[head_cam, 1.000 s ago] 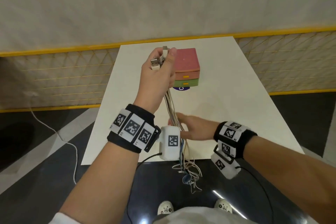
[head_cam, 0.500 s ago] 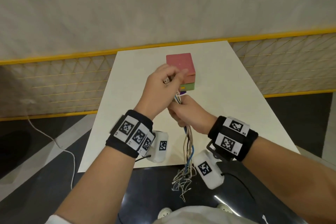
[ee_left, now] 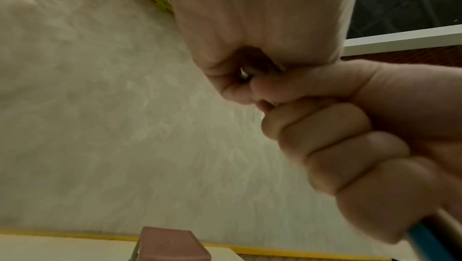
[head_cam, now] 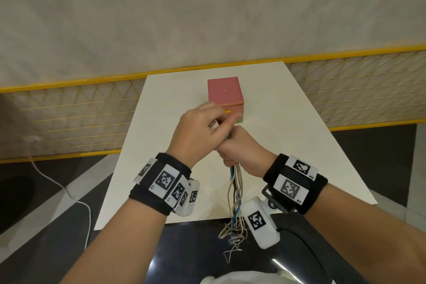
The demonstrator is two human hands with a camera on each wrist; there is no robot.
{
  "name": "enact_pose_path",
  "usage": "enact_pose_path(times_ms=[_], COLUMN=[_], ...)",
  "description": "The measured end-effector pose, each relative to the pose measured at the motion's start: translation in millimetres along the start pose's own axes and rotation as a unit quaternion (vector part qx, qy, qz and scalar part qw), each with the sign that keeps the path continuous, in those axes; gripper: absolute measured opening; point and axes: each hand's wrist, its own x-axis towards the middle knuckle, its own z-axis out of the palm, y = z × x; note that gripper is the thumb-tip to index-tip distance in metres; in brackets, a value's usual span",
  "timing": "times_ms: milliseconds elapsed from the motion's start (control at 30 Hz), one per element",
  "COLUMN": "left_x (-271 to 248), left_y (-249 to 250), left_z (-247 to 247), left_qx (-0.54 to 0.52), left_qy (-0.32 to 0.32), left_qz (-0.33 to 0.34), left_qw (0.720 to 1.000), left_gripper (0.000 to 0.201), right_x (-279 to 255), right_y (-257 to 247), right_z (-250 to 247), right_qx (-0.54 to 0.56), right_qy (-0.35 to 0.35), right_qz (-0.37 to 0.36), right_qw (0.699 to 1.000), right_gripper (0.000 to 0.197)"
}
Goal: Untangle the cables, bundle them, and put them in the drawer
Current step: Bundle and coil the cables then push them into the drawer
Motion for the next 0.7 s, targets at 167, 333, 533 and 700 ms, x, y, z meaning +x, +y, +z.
enact_pose_path(times_ms=[167,333,533,700], left_x=[9.0,15.9,3.0,-9.6], left_y=[-2.6,-27.4,-28.0,-14.8], left_z=[-6.6,-22.3,-13.9,7.5], left_qx=[-0.071,-0.146,-0.016,-0.086], left_qy=[0.097,0.057,0.007,-0.304], left_qz=[-0.125,-0.297,-0.038,-0.075], left_qw=[0.985,0.942,0.999,0.946], left_gripper=[0.042,0.048,0.036,0.048], right_x=[-3.4,-7.5,-2.2,-4.0], right_y=[7.0,29.0,15.4,-5.3], right_z=[-2.7,-21.4,-37.1,-52.6], right_qx=[-0.069,-0.130,-0.288,-0.322], right_qy=[-0.060,-0.053,-0.038,-0.098], right_qz=[-0.066,-0.035,-0.029,-0.041], right_qw=[0.994,0.989,0.957,0.941], right_gripper=[0.023,0.032,0.039,0.032])
